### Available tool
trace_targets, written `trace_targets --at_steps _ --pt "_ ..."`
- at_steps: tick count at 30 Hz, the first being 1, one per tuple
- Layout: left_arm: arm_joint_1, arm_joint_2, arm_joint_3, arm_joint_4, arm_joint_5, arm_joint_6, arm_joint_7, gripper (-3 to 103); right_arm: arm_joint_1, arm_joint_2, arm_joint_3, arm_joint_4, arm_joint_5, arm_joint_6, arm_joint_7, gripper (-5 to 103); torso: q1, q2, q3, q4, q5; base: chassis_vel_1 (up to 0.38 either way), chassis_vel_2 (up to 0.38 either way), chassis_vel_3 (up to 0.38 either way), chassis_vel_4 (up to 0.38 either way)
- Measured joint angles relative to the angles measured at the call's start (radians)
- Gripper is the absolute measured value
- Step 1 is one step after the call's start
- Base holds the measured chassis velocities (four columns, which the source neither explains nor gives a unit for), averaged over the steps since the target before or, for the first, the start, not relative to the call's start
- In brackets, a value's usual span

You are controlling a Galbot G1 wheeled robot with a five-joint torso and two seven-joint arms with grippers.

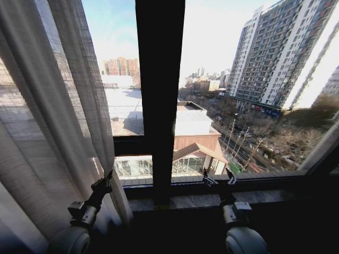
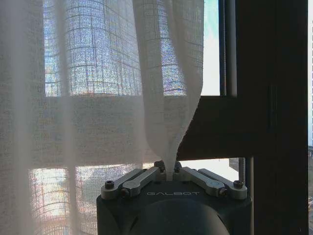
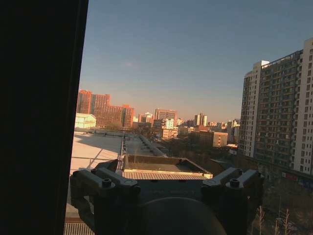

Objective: Open the curtains by pulling them apart, changing their state from closed to fully open.

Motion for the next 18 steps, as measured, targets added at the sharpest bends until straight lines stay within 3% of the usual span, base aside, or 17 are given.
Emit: trace_targets --at_steps 10,18 --pt "0.012 -0.002 -0.010 -0.016 -0.002 -0.001 -0.001 0 -0.003 0.001 -0.010 0.007 -0.021 -0.021 0.008 100 0.000 0.000 0.000 0.0001 0.0000 0.013 0.010 -0.009 -0.008" --pt "0.031 -0.009 -0.017 -0.025 0.000 -0.010 -0.001 0 -0.008 0.002 -0.022 0.007 -0.025 -0.022 0.020 100 0.000 0.000 0.000 -0.0001 0.0002 0.126 0.124 -0.125 -0.140"
